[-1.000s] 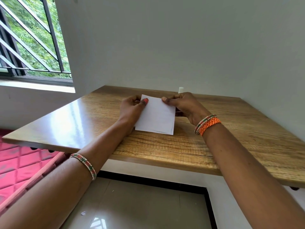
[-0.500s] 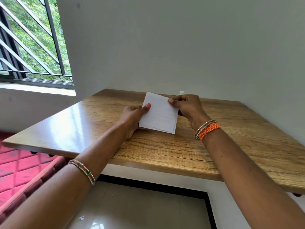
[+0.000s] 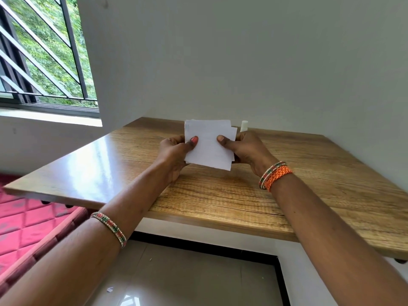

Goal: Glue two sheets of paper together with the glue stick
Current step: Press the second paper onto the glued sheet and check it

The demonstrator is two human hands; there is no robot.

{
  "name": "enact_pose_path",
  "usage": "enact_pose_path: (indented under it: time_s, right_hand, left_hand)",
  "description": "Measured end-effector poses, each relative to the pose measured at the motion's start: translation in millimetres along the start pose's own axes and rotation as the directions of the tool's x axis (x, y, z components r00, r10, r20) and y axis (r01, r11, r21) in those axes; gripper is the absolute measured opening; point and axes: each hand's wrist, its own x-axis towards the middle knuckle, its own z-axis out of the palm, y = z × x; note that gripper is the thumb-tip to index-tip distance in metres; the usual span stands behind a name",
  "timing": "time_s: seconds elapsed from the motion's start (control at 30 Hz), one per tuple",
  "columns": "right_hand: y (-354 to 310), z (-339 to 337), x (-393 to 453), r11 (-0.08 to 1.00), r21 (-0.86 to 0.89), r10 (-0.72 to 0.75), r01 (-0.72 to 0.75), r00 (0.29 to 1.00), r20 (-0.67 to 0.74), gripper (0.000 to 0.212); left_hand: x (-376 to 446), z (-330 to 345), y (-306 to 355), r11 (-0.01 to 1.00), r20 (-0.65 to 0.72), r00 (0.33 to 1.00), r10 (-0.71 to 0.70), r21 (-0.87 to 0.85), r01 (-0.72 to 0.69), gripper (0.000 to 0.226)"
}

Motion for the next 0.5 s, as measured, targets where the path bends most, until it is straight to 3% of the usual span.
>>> enact_pose_path:
  time_s: [0.1,0.5]
  right_hand:
    - [2.7,1.3,2.0,0.996,-0.062,-0.063,0.060,0.997,-0.051,0.034]
    - [3.9,1.0,5.9,0.980,-0.084,-0.191,0.179,0.969,-0.157,0.025]
  left_hand:
    - [-0.5,-0.3,-0.8,0.998,-0.015,1.000,0.012,0.065,-0.011,0.003]
    - [-1.3,3.1,0.0,0.998,-0.008,1.000,-0.003,0.064,0.003,0.007]
